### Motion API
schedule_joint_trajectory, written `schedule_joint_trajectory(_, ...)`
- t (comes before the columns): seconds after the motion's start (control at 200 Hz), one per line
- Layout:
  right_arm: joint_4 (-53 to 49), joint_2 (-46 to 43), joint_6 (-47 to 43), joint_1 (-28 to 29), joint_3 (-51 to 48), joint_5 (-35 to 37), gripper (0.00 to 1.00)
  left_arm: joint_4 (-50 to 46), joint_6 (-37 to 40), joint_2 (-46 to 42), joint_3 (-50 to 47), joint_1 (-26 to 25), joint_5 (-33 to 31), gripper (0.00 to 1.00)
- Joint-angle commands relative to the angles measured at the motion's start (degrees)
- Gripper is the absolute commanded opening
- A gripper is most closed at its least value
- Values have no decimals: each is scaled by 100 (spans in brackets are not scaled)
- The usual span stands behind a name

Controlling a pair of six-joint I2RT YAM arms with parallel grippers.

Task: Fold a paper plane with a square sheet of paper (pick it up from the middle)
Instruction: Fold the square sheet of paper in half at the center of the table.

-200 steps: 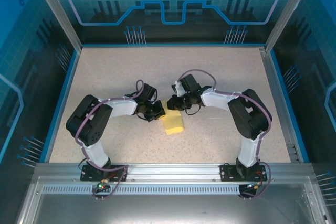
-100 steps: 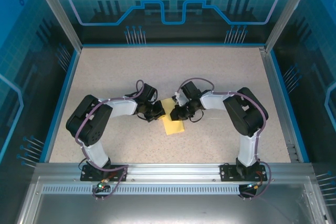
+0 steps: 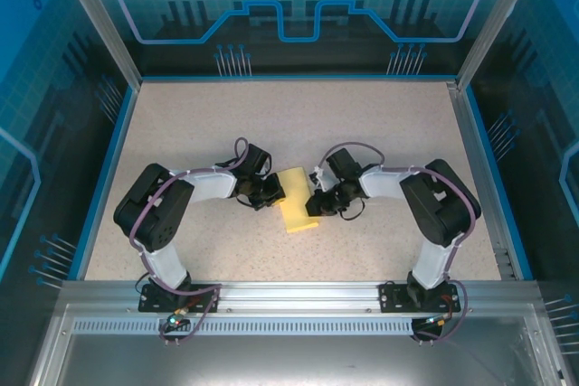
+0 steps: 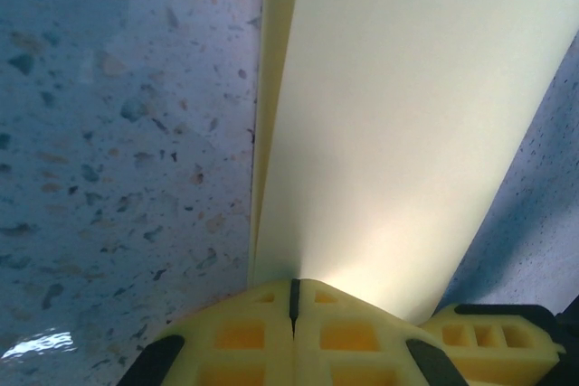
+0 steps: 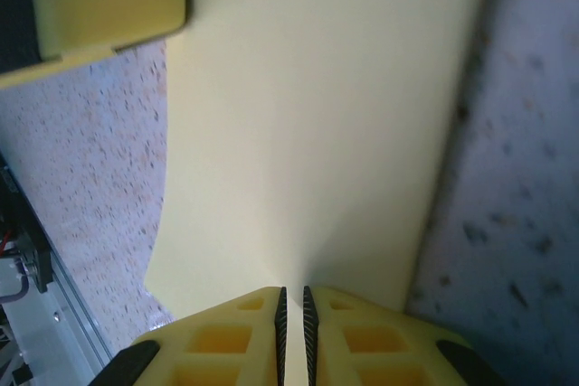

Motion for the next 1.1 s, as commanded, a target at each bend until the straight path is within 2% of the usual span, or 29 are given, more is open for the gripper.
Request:
schedule_joint_trajectory(0.0,-467,-275,6,-75,-320,88,16,-857,45,245,-223,-77,-409,0)
schedule_joint_trajectory(0.305,-588,-796,231,-67,-669,333,16,-831,63,248,-209,-77,-413,0)
schedule_joint_trajectory(0.52,-241,-1459,428,-58,-324,515,16,-853,138,164,-214,-81,-419,0)
schedule_joint_trajectory(0.785,129,-652,740,93,286,811,16,-950,222,75,-61,-80,-383,0)
schedule_joint_trajectory(1.095,513,-326,1199,171,-77,963,13,-1177,609,-366,622,-83,-99,0)
